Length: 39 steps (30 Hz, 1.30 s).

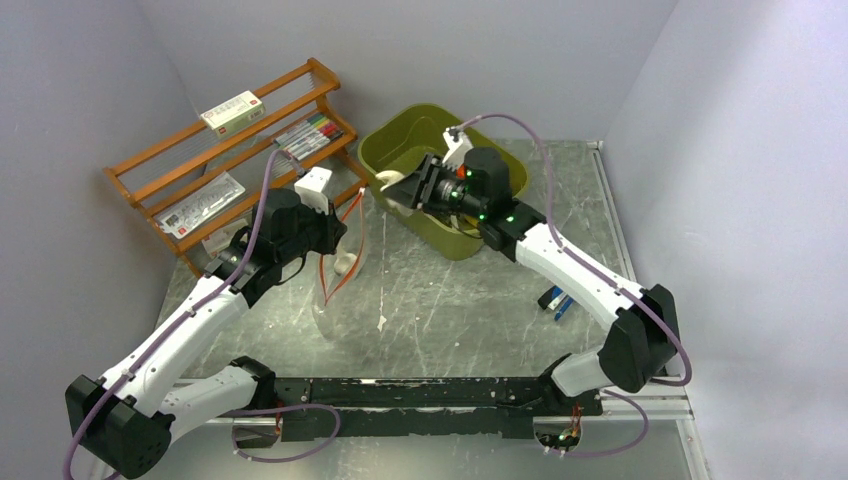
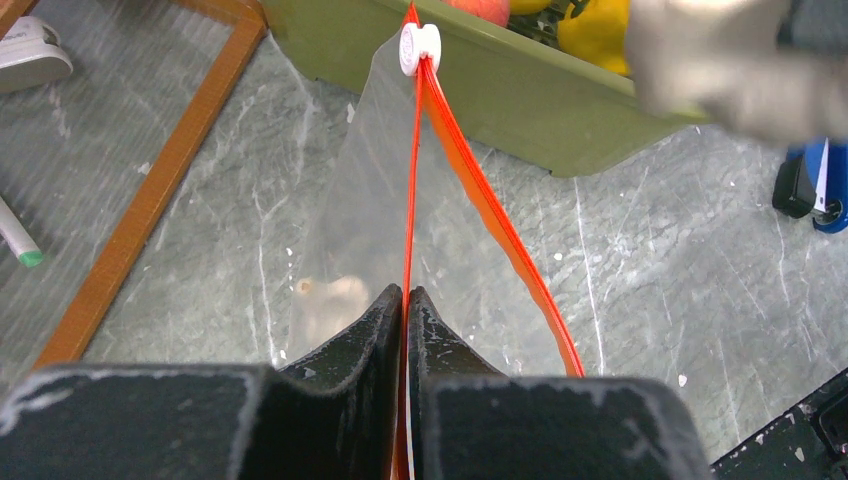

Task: Place the food in the zip-top bag and seal the zipper
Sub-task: Pick up the fake vegetable from the bin, then place the fake vegetable in the zipper food storage bag.

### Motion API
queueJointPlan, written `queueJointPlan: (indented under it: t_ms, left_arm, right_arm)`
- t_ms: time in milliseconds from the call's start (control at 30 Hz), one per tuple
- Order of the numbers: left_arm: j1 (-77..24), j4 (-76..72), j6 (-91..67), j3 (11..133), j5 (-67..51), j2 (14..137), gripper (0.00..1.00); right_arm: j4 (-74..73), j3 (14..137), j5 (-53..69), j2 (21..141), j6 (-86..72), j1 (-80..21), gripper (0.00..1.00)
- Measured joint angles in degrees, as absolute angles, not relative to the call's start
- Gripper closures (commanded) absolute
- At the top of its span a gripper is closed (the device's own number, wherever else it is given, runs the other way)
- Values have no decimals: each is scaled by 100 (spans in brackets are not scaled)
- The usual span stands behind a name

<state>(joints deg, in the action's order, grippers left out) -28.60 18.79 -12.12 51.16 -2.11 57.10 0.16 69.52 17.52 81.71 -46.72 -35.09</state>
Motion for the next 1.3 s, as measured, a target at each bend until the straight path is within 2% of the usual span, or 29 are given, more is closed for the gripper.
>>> queueJointPlan:
  t_ms: [133,333,567,867,1300]
  left_arm:
    - [-2860,1879,-1238,5116,-163,5710,93]
    - [-2860,1879,-1249,5116,-165,5708,93]
    - [-2860,1879,-1291,5116,-172,5680,93]
    - [-2860,1876,-1293,5116,-172,5610,93]
    - [-2860,1914,-1286,5116,-172,5581,93]
  right_arm:
    - [502,6759,1909,8243,-5592,-3962,70]
    - [1083,6340,1531,8077,-6672,-4416,68]
    - [1013,6219,1061,8023,-7762,-4840,66]
    - [193,6348,574,8276,-8643,-5371,62]
    - [-1568,6759,-110,8477,-9450,-5382,60]
